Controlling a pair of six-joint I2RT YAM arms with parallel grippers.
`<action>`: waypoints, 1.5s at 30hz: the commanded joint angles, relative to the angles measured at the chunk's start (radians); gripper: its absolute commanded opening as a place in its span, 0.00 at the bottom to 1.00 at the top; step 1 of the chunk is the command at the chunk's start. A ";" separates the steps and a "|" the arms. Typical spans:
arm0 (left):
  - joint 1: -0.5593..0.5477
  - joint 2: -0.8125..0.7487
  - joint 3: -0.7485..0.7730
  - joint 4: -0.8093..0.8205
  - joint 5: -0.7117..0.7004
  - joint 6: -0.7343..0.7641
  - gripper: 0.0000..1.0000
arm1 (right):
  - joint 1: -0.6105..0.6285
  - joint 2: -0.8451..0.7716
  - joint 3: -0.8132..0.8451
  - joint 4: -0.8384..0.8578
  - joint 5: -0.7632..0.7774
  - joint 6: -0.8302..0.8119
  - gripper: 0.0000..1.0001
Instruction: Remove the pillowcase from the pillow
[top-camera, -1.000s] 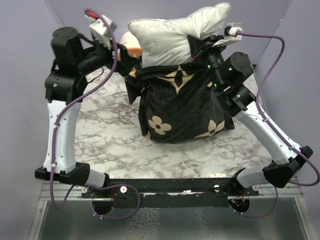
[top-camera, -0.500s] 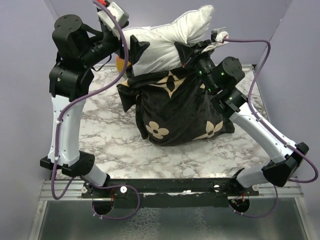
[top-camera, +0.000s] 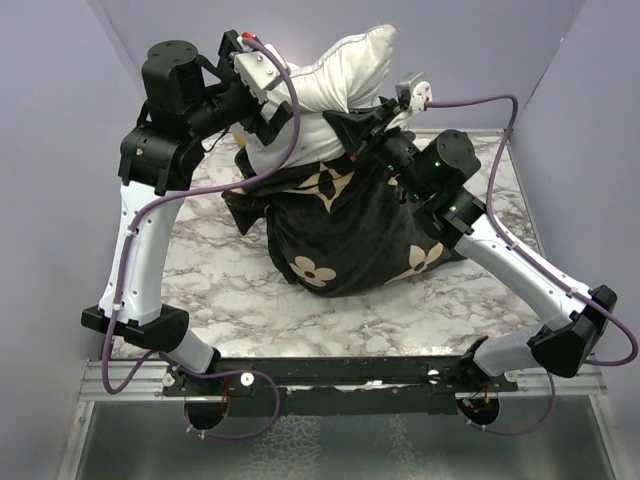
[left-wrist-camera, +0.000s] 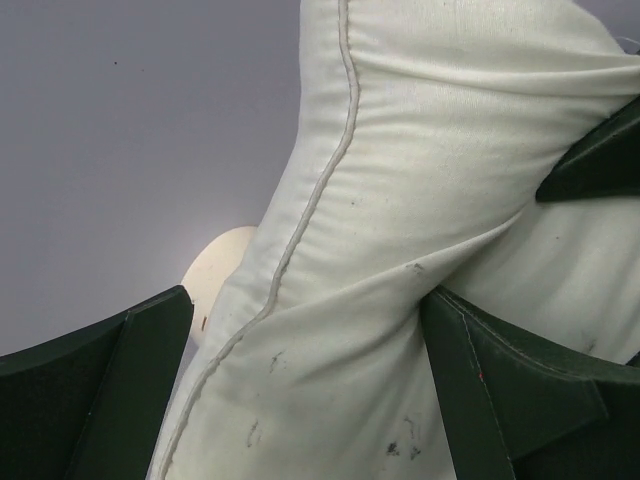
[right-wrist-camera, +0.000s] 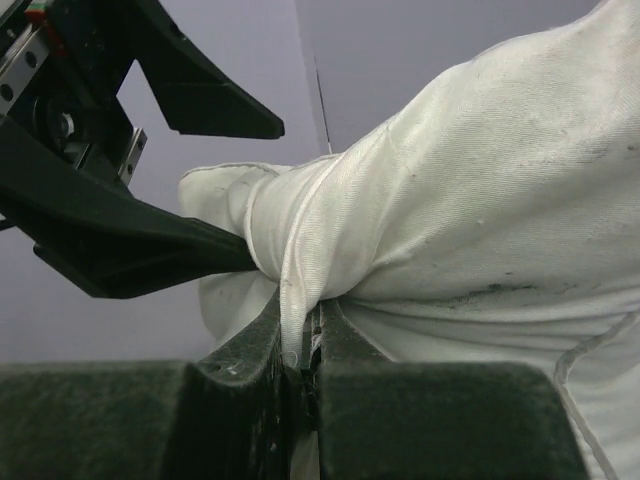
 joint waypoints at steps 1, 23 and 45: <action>-0.008 0.006 0.079 -0.068 -0.040 0.099 0.99 | 0.021 -0.075 -0.042 0.097 -0.142 -0.037 0.01; -0.016 0.101 0.107 -0.290 0.098 -0.060 0.00 | 0.027 -0.124 -0.099 0.076 -0.337 0.055 0.09; -0.020 -0.129 -0.126 0.405 -0.104 -0.014 0.00 | -0.398 -0.392 -0.724 -0.097 -0.149 0.111 0.91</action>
